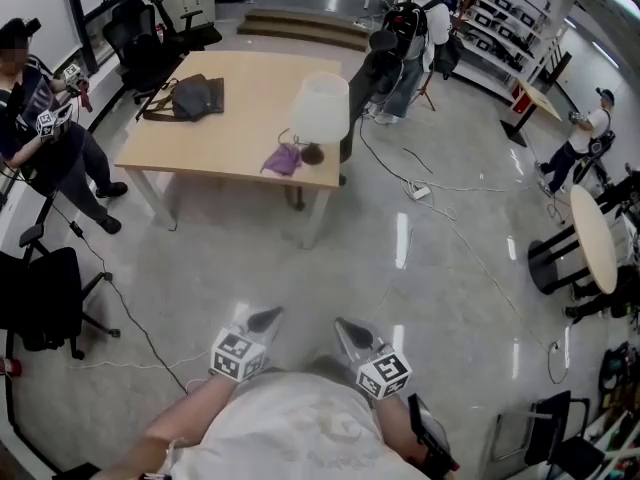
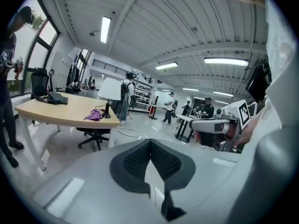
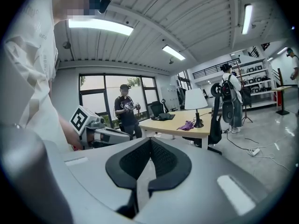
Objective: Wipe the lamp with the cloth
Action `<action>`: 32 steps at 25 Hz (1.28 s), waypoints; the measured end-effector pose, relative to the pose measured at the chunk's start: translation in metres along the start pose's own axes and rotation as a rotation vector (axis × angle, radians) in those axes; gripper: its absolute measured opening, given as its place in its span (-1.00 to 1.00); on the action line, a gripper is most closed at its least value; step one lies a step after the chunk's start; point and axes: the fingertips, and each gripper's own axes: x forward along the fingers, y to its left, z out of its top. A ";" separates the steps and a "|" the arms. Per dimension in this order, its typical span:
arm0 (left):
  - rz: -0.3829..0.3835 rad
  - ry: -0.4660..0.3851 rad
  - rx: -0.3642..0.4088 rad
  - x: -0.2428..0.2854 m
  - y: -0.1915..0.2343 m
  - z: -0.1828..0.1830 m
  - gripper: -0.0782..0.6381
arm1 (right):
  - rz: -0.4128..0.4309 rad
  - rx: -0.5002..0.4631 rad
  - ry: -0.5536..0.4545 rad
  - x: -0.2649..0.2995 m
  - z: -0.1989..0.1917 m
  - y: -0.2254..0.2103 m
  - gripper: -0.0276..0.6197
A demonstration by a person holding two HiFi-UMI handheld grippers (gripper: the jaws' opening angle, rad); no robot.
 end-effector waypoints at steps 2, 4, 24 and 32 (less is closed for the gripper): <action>0.013 0.006 -0.009 -0.002 0.003 -0.004 -0.78 | 0.013 0.013 0.014 0.004 -0.006 0.001 -0.87; 0.027 0.009 -0.016 -0.002 0.005 -0.006 -0.78 | 0.019 0.037 0.022 0.008 -0.010 -0.003 -0.87; 0.081 0.068 0.031 0.093 0.048 0.057 -0.78 | 0.079 0.054 0.006 0.085 0.032 -0.110 -0.87; 0.115 0.098 0.035 0.112 0.058 0.068 -0.78 | 0.085 0.082 0.005 0.097 0.028 -0.139 -0.87</action>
